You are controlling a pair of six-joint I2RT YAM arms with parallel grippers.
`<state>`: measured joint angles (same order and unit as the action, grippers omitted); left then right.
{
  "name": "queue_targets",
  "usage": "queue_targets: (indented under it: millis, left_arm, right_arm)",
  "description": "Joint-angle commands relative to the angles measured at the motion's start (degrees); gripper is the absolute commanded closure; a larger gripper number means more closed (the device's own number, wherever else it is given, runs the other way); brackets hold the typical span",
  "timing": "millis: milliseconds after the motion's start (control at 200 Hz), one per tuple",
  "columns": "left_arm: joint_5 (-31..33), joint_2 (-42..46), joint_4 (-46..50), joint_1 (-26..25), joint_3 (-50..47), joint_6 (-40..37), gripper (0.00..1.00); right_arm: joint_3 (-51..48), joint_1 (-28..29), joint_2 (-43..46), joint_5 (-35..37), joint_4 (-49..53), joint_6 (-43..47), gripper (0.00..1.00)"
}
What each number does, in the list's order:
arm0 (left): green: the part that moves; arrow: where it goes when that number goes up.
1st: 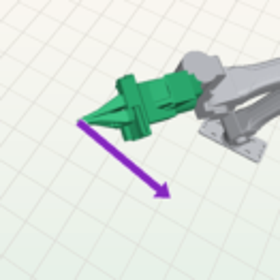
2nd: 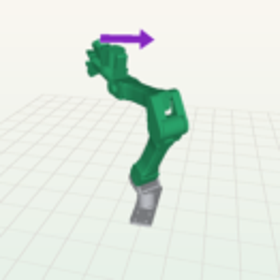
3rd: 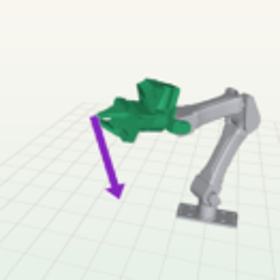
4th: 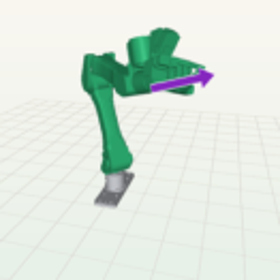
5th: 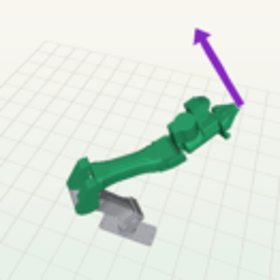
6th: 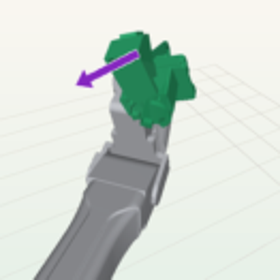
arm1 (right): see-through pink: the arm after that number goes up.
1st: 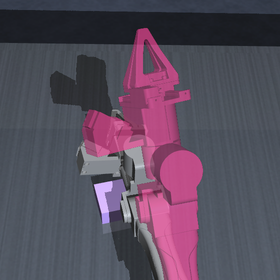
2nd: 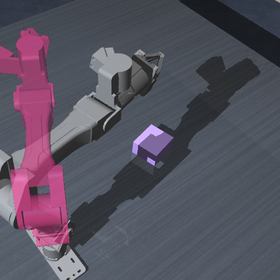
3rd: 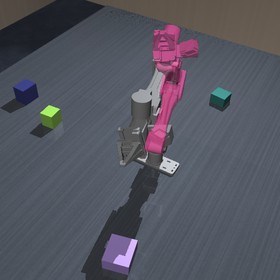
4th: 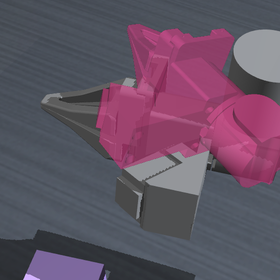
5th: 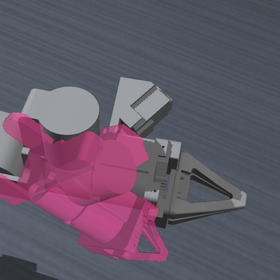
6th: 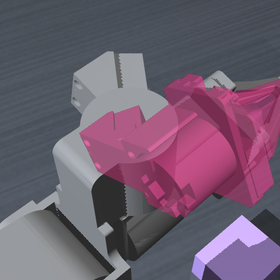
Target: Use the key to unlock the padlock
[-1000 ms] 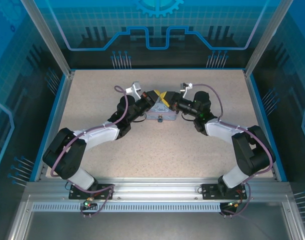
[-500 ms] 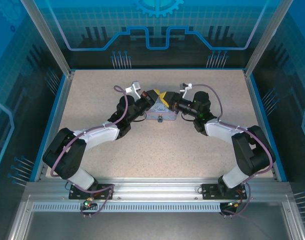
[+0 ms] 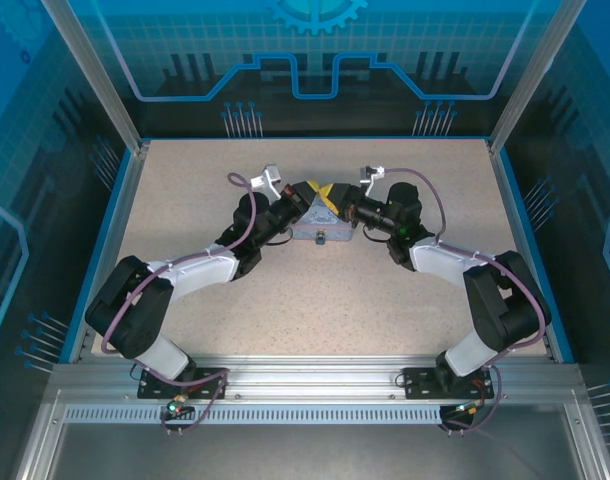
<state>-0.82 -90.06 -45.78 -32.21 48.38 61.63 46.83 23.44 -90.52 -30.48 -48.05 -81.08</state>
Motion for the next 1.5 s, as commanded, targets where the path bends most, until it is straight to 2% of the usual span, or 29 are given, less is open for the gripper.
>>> queue_targets:
  millis: [0, 215, 325, 445, 875, 970, 1020, 1171, 1491]
  left_arm:
    - [1.24, -0.09, -1.74, -0.34, -0.83, 0.39, 1.00]
    - [1.43, -0.03, -1.67, -0.40, -0.62, 0.37, 1.00]
    - [1.31, -0.06, -1.46, -0.32, -0.48, 0.26, 1.00]
    - [1.26, -0.07, -1.36, -0.36, -0.32, 0.31, 1.00]
    - [0.05, -0.12, -0.31, -0.38, 0.37, 0.23, 1.00]
    - [0.73, 0.32, 0.47, -0.35, 0.18, 0.34, 0.62]
    - [1.31, 0.76, 1.09, -0.40, 0.05, 0.42, 0.52]
    - [1.87, 1.80, 2.71, -0.40, 0.31, -0.44, 0.43]
    - [1.56, 0.71, 2.72, -0.40, 1.61, 0.29, 0.41]
  right_arm:
    - [0.68, -0.60, 0.43, -0.63, -2.31, -0.39, 0.80]
    - [-0.34, -0.76, 0.69, -0.72, -2.66, -0.49, 0.85]
    - [-0.84, -0.85, 0.95, -0.90, -2.67, -0.40, 0.90]
    - [-1.26, -1.12, 1.22, -1.07, -2.40, -0.31, 1.00]
    - [-1.23, -1.62, 2.66, -2.66, 0.06, 2.63, 1.00]
    - [-1.97, -2.07, 3.24, -2.16, 1.05, 3.15, 1.00]
    - [-2.33, -2.48, 3.40, -2.08, 1.21, 3.15, 1.00]
    - [-2.87, -2.87, 3.67, -2.35, 1.38, 3.06, 1.00]
    - [-2.66, -2.86, 3.95, -3.18, 2.17, 3.56, 1.00]
